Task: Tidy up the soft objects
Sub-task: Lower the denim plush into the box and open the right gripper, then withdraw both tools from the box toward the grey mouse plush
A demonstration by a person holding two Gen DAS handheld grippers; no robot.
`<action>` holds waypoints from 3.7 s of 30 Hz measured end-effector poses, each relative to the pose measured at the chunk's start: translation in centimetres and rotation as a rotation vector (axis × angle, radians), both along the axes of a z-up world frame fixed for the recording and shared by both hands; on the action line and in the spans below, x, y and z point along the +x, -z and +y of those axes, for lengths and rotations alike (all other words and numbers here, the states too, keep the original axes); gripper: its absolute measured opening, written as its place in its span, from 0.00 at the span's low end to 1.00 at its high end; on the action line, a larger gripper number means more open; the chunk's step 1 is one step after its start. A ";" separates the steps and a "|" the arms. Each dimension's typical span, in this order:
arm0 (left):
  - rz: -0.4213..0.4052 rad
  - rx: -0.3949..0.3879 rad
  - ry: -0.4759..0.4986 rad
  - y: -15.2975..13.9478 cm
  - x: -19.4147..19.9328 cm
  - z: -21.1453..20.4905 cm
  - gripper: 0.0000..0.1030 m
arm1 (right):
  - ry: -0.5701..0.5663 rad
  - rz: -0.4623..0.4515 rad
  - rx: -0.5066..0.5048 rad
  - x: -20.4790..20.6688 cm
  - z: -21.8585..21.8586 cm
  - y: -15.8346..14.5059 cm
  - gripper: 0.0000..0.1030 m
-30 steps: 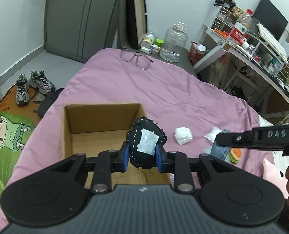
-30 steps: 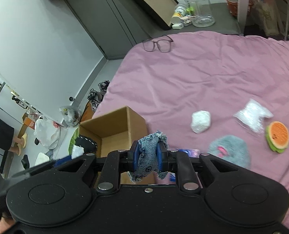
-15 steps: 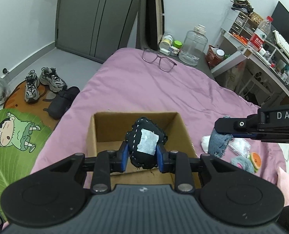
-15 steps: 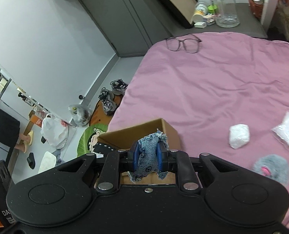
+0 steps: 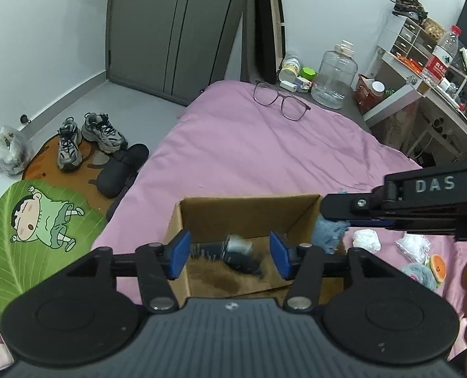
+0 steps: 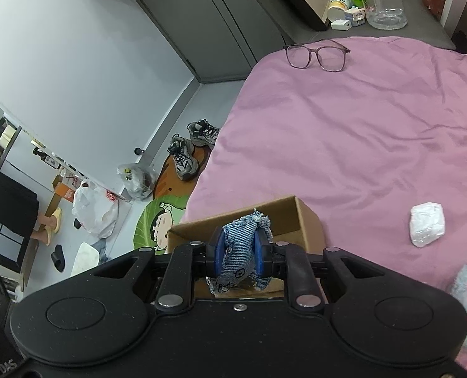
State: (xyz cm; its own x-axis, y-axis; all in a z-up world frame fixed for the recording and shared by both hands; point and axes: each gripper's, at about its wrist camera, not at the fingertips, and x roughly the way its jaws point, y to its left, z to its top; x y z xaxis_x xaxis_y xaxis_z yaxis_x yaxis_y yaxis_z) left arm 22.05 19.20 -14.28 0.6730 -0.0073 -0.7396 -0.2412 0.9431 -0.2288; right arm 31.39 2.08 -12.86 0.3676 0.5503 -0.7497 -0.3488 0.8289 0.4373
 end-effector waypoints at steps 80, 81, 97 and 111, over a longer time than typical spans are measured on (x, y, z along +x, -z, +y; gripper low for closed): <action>0.068 0.003 0.067 -7.3 -6.8 -18.5 0.75 | 0.058 -0.121 -0.202 -9.6 -22.5 -5.4 1.00; 0.068 0.001 0.063 -7.2 -6.9 -18.6 0.75 | 0.056 -0.120 -0.200 -9.7 -22.6 -5.4 1.00; 0.095 -0.037 -0.004 -4.7 -5.7 -21.2 0.75 | 0.192 -0.032 -0.098 -8.3 -25.1 -2.2 1.00; 0.139 -0.093 0.007 -0.3 -2.0 -21.9 0.73 | 0.242 0.037 -0.098 -4.7 -26.2 2.7 0.80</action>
State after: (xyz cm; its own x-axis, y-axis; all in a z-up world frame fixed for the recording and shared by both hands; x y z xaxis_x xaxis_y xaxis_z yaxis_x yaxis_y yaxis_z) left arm 20.01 -2.70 -13.95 0.5642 -0.0845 -0.8213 -0.2705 0.9209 -0.2806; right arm 26.73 -24.12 -15.52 0.4507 0.3734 -0.8108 -0.1201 0.9254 0.3595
